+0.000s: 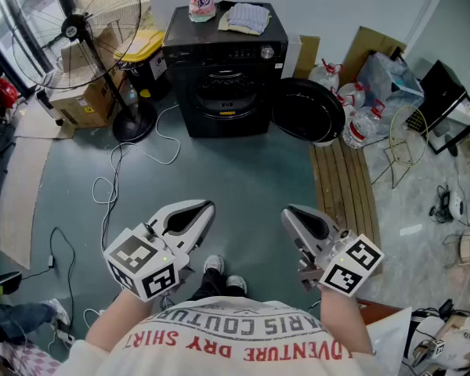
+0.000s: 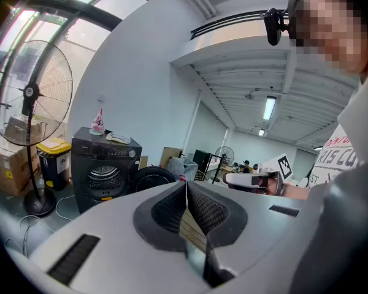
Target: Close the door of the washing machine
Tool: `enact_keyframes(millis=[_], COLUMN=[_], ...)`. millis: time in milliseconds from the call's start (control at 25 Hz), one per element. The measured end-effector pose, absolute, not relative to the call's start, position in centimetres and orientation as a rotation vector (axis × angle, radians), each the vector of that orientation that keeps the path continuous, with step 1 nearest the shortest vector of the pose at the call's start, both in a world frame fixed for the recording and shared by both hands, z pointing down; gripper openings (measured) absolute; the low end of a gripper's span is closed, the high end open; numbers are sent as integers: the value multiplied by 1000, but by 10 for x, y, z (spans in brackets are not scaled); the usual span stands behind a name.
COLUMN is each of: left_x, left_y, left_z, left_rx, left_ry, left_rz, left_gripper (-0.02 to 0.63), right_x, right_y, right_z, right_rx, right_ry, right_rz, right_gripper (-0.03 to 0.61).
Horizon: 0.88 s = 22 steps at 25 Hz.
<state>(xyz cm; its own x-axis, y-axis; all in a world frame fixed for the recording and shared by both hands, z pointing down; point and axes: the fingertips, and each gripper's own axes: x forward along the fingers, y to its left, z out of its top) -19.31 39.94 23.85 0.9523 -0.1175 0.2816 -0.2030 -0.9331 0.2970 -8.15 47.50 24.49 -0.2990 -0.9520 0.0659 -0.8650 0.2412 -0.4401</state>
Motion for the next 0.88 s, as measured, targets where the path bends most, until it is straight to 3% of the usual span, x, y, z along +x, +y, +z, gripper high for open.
enact_keyframes(millis=[880], left_x=[-143], left_y=[445], left_z=[224], left_rx=[2823], left_ry=[-135], left_rz=[363], left_gripper=[32], right_x=[-20], right_y=[533], right_z=[228], right_rx=[-1892], right_ry=[2170], right_rz=[-527], right_gripper=[23])
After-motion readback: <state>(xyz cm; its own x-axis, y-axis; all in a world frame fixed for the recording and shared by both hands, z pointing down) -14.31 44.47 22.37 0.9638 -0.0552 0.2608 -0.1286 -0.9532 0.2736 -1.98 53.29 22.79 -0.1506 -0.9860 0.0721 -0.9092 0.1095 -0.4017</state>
